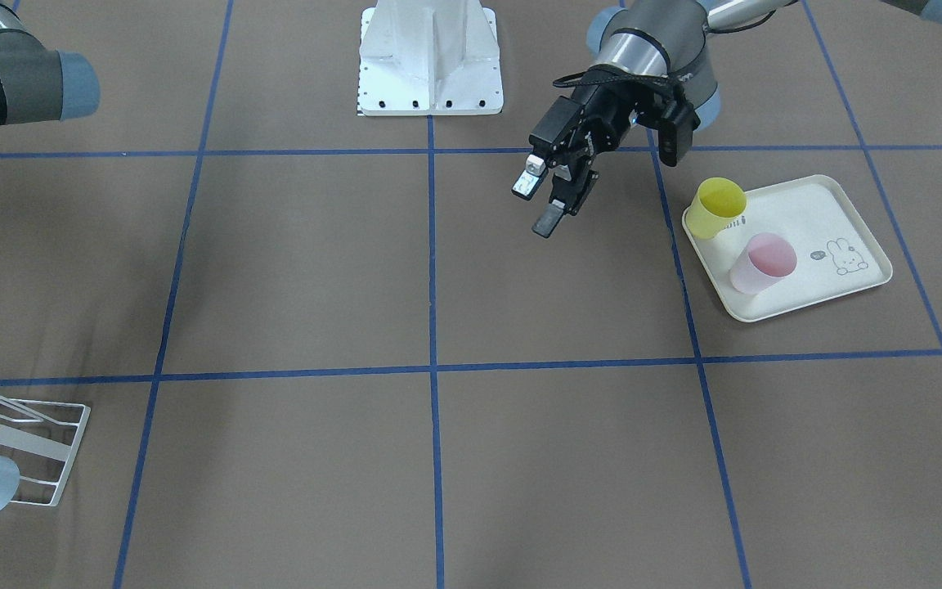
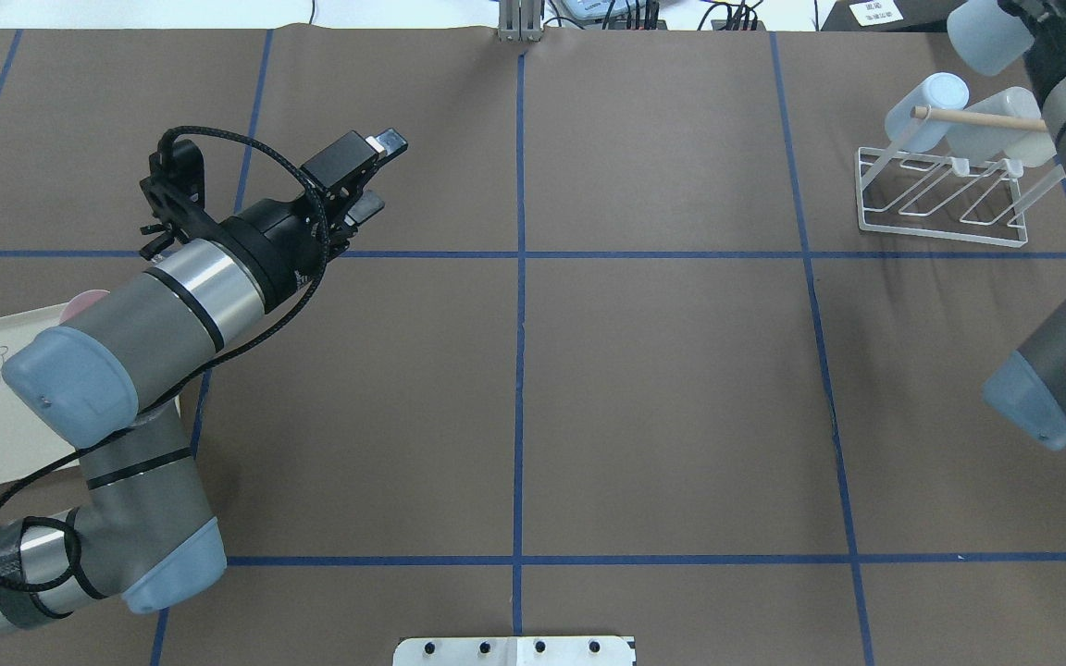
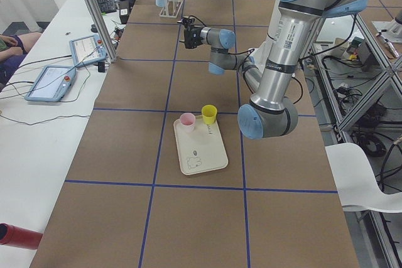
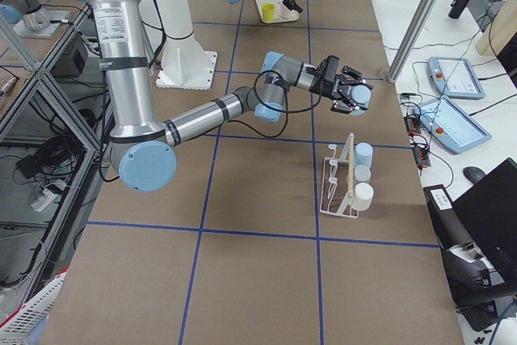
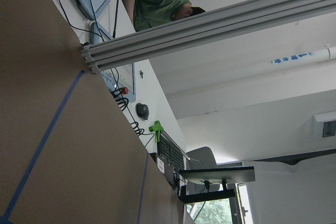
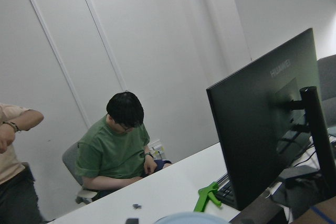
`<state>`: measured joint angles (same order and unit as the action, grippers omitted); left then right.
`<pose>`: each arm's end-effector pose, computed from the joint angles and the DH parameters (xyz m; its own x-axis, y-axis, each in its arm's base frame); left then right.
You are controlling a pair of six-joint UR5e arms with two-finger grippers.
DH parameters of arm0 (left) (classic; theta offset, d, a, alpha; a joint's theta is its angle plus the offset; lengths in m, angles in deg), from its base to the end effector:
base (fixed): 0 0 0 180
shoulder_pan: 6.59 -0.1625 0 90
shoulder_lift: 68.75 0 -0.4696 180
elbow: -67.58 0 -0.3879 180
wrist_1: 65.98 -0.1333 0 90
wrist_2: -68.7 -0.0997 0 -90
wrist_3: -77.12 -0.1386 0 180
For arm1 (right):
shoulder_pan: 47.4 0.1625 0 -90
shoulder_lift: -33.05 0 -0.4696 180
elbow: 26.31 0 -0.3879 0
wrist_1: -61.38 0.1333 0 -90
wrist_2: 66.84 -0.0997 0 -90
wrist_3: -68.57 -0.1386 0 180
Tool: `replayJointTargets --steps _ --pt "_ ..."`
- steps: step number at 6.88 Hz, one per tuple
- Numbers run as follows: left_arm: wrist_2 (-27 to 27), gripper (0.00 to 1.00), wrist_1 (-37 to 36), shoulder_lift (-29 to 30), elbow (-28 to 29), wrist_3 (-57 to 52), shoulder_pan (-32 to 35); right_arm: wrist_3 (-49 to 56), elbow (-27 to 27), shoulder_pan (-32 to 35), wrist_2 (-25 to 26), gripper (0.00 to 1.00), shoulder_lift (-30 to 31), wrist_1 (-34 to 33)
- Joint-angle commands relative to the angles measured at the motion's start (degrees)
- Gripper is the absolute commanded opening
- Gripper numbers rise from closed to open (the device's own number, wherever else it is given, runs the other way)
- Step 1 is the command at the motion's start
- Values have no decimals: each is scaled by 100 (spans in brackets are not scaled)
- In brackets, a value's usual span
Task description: Transfer IKEA cup to right arm and place on rack
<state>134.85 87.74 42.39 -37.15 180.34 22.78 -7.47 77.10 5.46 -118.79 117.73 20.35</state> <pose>0.4231 -0.4554 0.2538 -0.3234 -0.0580 -0.9445 0.7417 0.6043 -0.2911 -0.1575 -0.5703 0.4547 0.4568 0.2885 0.8415 -0.8881 0.0932 0.4502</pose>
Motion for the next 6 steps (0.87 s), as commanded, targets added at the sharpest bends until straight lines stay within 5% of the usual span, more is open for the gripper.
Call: replayJointTargets --steps 1,3,6 --pt "47 100 -1383 -101 -416 -204 339 973 12 -4 658 0 687 -20" --pt "152 100 -1924 -389 -619 -826 621 1284 39 -4 757 0 1206 59" --pt "1878 100 -3589 -759 -1048 -2080 1708 1285 57 -39 687 0 1568 365"
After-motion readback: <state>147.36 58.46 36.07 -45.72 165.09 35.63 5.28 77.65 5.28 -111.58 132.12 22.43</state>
